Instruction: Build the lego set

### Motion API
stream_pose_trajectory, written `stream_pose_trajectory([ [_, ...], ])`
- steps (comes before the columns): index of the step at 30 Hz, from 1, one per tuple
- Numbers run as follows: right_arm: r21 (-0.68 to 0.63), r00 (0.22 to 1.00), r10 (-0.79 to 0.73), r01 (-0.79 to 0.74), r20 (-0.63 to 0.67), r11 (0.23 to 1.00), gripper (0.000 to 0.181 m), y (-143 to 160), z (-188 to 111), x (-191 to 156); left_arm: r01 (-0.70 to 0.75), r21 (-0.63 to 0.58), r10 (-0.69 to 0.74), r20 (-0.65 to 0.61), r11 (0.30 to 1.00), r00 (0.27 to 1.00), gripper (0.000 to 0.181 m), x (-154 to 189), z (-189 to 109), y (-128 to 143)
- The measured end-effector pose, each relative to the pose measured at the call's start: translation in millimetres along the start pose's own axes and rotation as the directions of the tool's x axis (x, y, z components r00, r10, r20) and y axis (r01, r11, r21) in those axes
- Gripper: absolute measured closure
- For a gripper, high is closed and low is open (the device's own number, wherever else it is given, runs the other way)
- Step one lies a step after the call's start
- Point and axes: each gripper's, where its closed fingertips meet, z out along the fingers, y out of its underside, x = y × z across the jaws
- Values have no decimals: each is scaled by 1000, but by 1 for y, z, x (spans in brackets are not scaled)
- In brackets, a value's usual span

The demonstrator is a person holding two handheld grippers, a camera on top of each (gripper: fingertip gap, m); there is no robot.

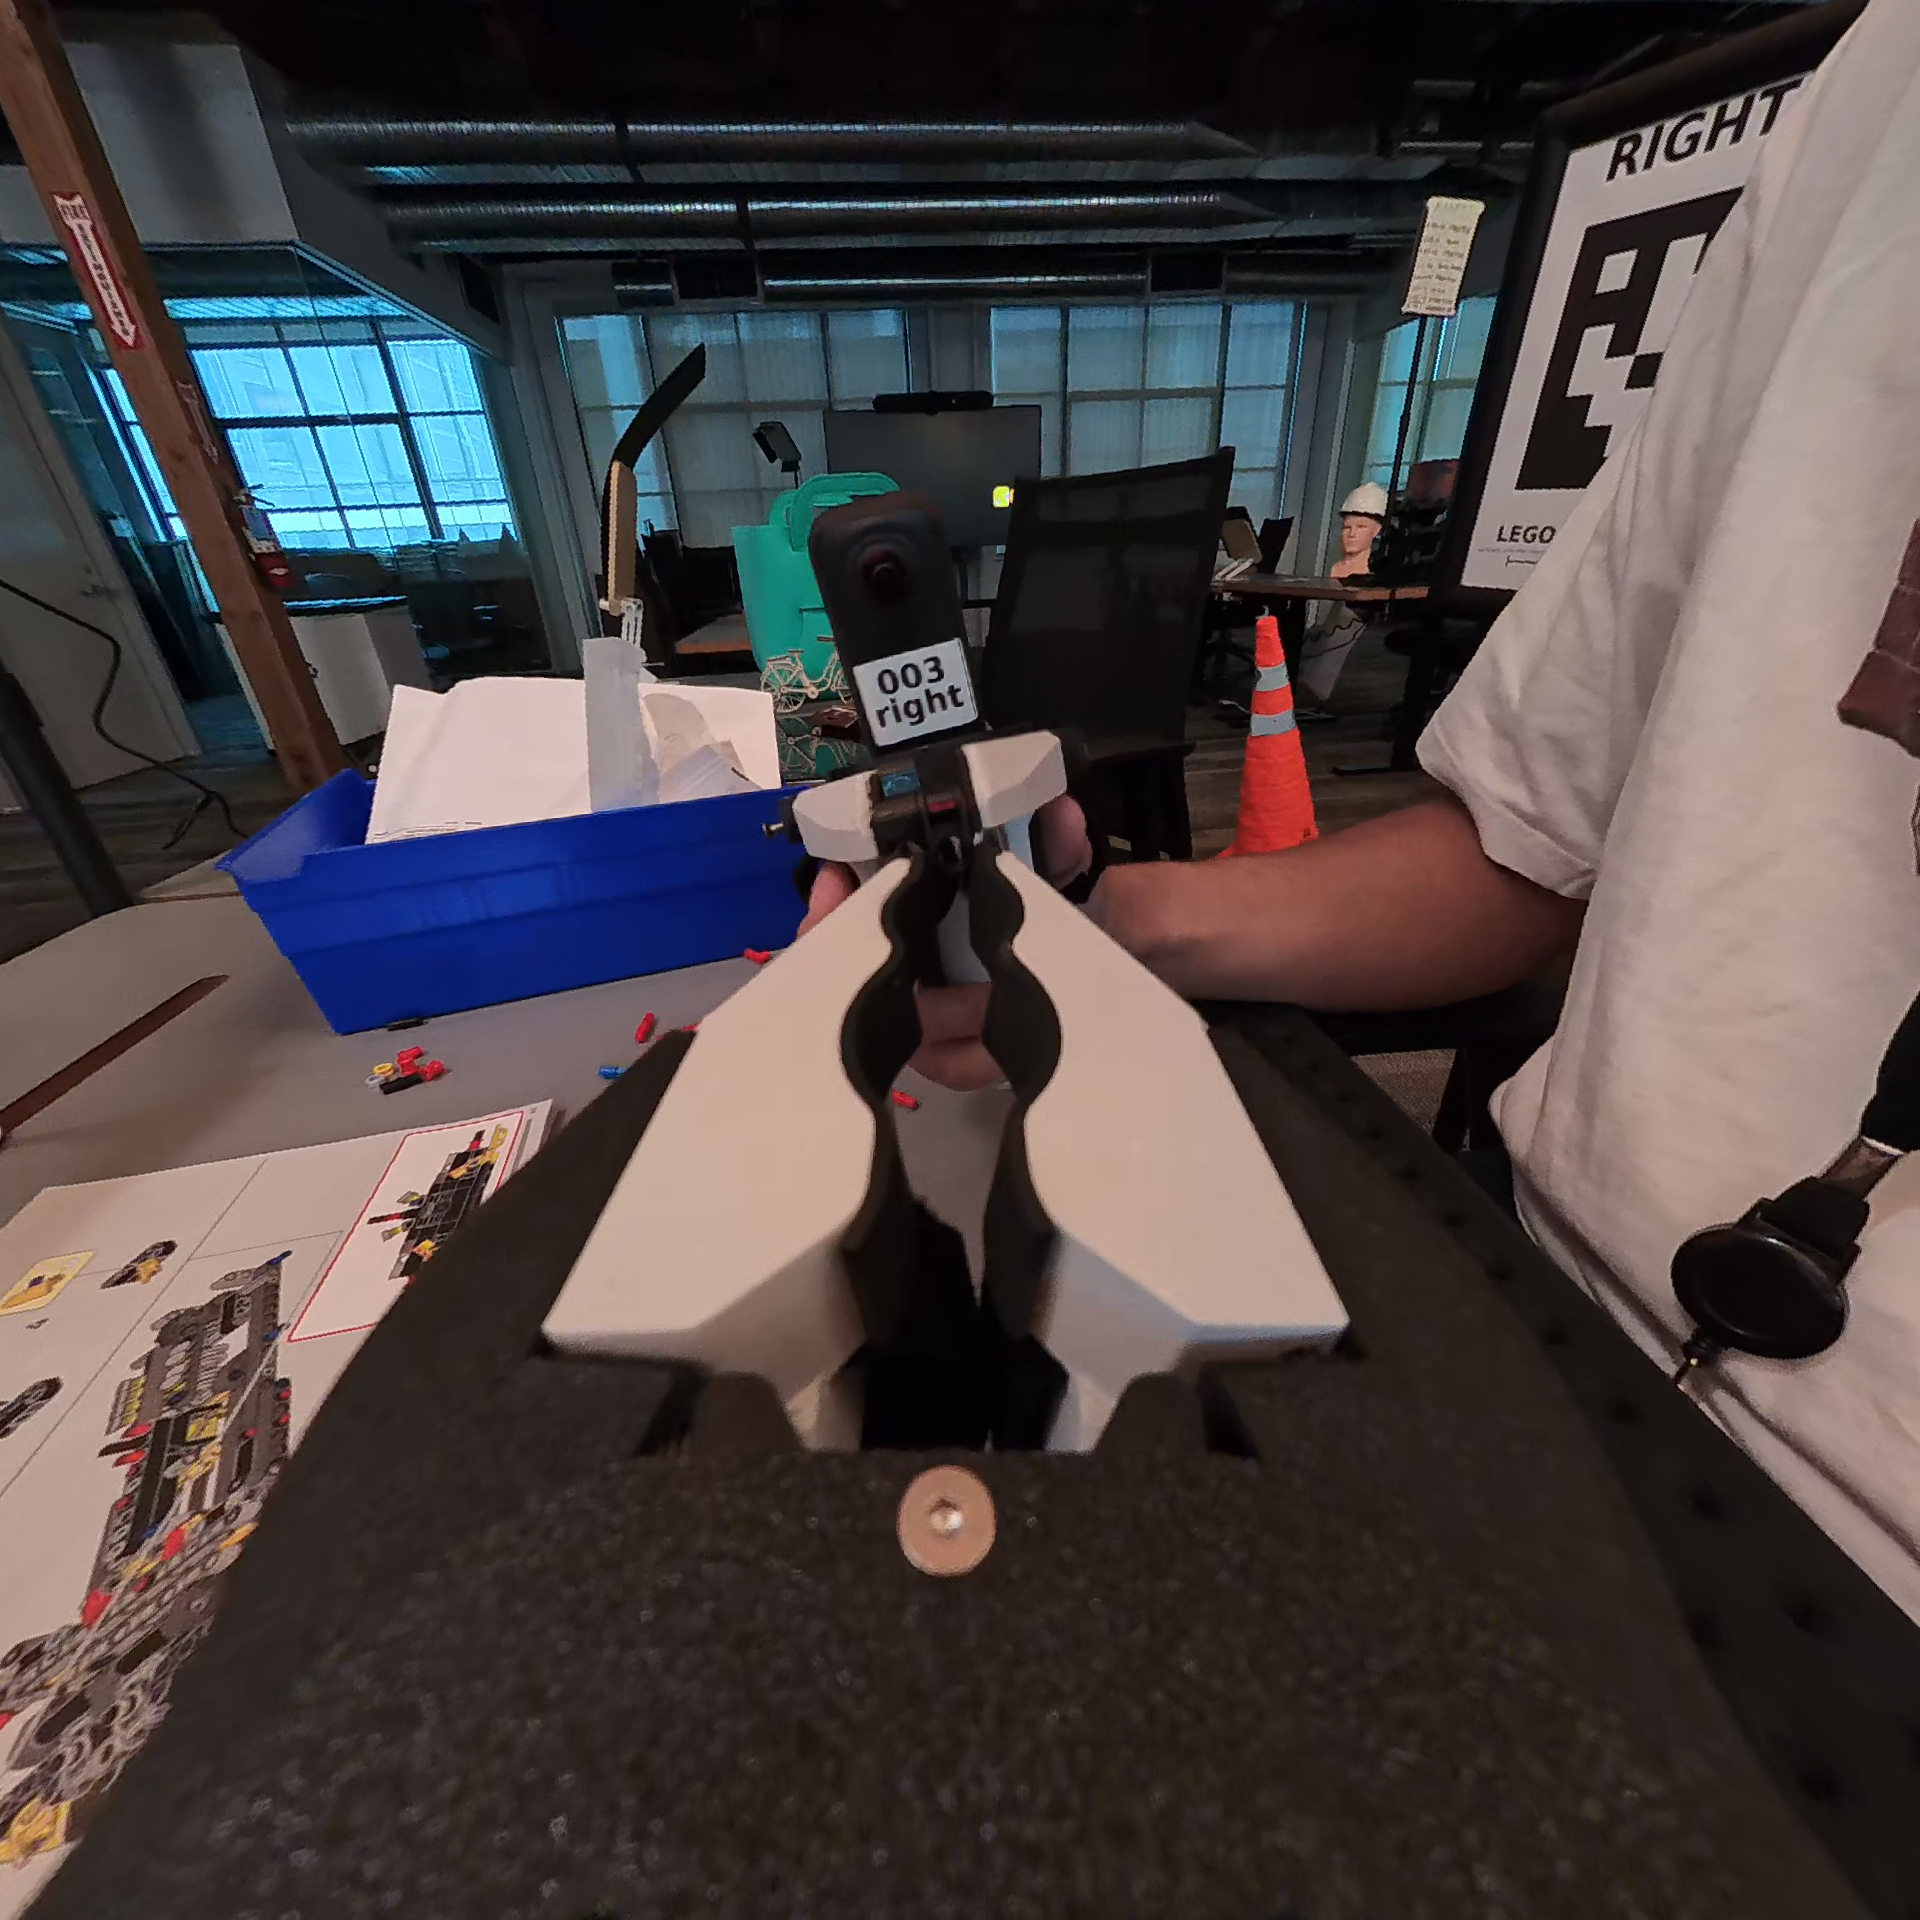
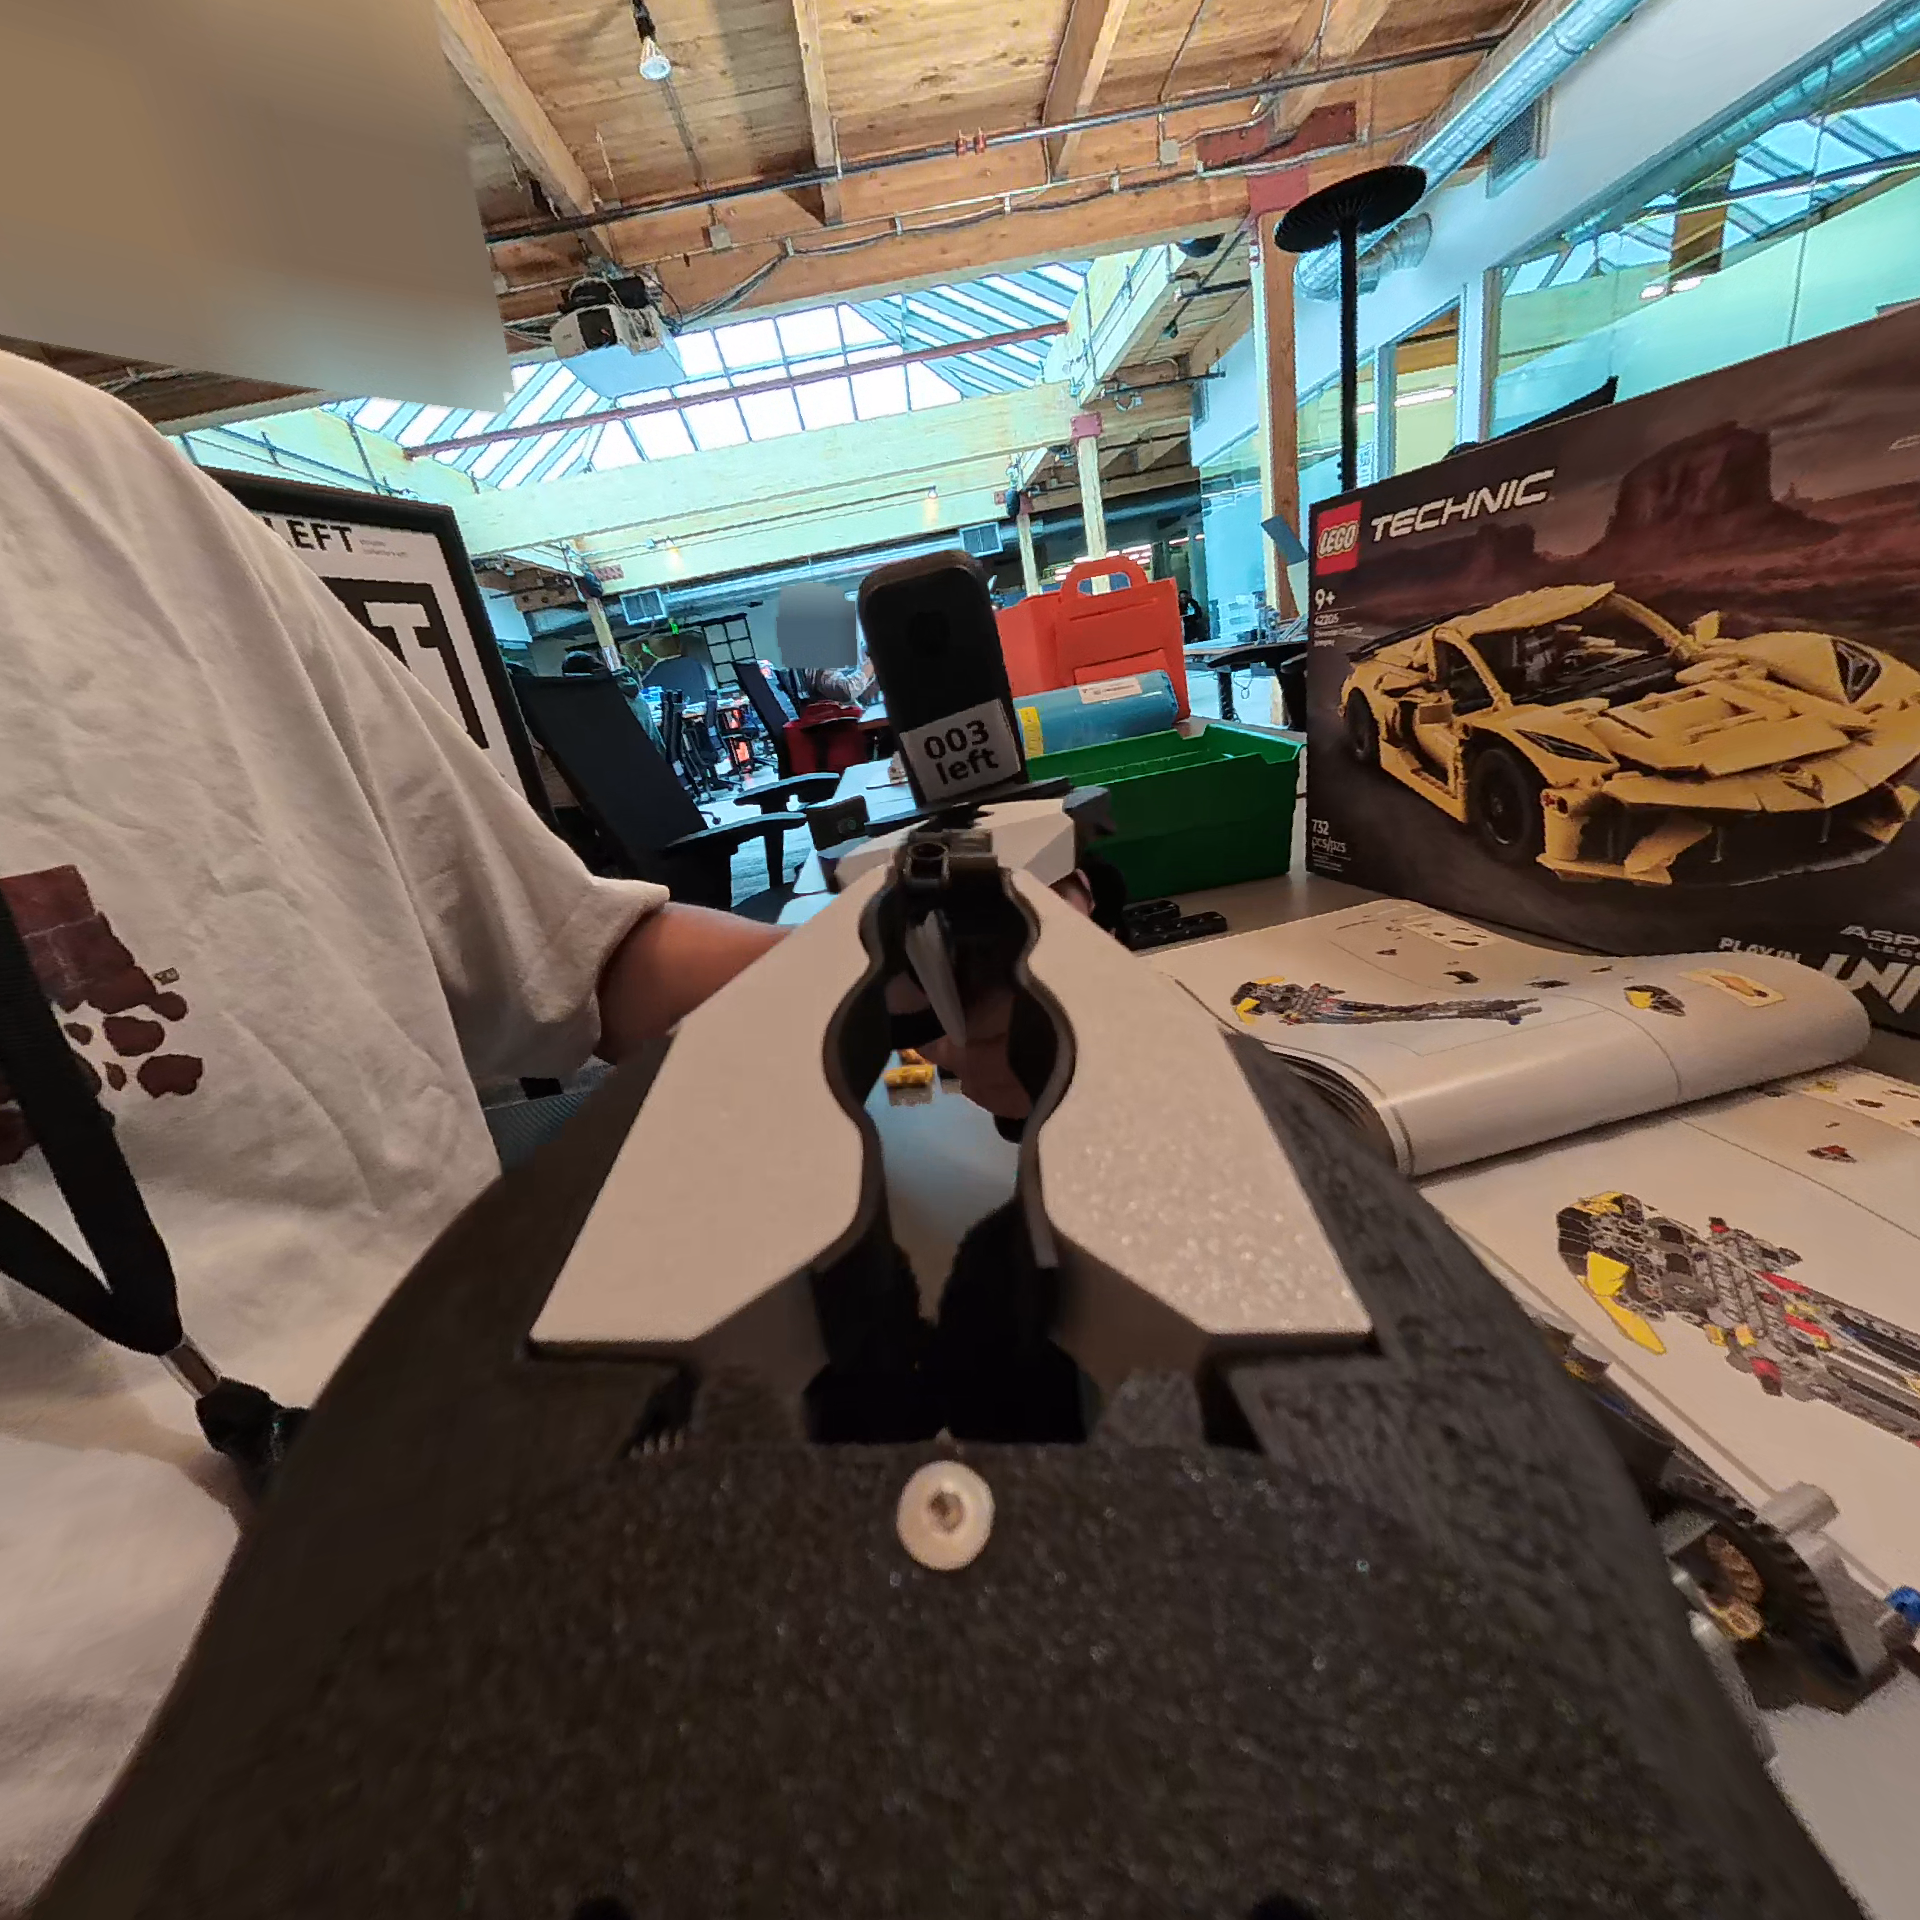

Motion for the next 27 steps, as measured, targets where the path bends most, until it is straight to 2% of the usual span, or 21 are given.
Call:
stream_pose_trajectory([
  [3, -5, 999, -34, 34, -27, 999, 166, -1, 0, 2, -13, 0, 13, 20, 1000, 1000, 177, -2, 1, 0],
  [6, -57, 992, -90, 85, -93, 995, 166, 4, -1, 9, -35, -48, 38, 51, 998, 998, 177, -8, -1, 8],
  [10, -224, 935, -274, 224, -224, 948, 166, 14, -18, 30, -64, -248, 104, 154, 967, 983, 175, -30, -10, 33],
  [12, -435, 849, -440, 291, -292, 852, 166, 31, -42, 49, -19, -352, 82, 165, 936, 983, 170, -33, -15, 49],
  [14, -593, 764, -562, 302, -318, 746, 167, 48, -69, 63, 87, -468, -15, 155, 880, 988, 165, -26, -16, 75],
  [18, -666, 678, -612, 238, -407, 707, 166, 75, -101, 75, 265, -591, -186, 193, 762, 963, 156, -8, 1, 114],
  [20, -748, 619, -691, 239, -374, 619, 166, 82, -111, 80, 303, -622, -193, 240, 722, 951, 154, -10, 7, 127],
  [21, -747, 610, -701, 252, -371, 615, 166, 81, -111, 79, 306, -642, -189, 246, 703, 951, 154, -11, 8, 133],
  [24, -698, 654, -647, 247, -391, 672, 166, 80, -107, 77, 267, -715, -110, 259, 646, 960, 153, -17, 5, 150],
  [27, -682, 668, -628, 242, -399, 691, 166, 81, -108, 77, 251, -739, -112, 234, 625, 966, 153, -19, 7, 153],
])
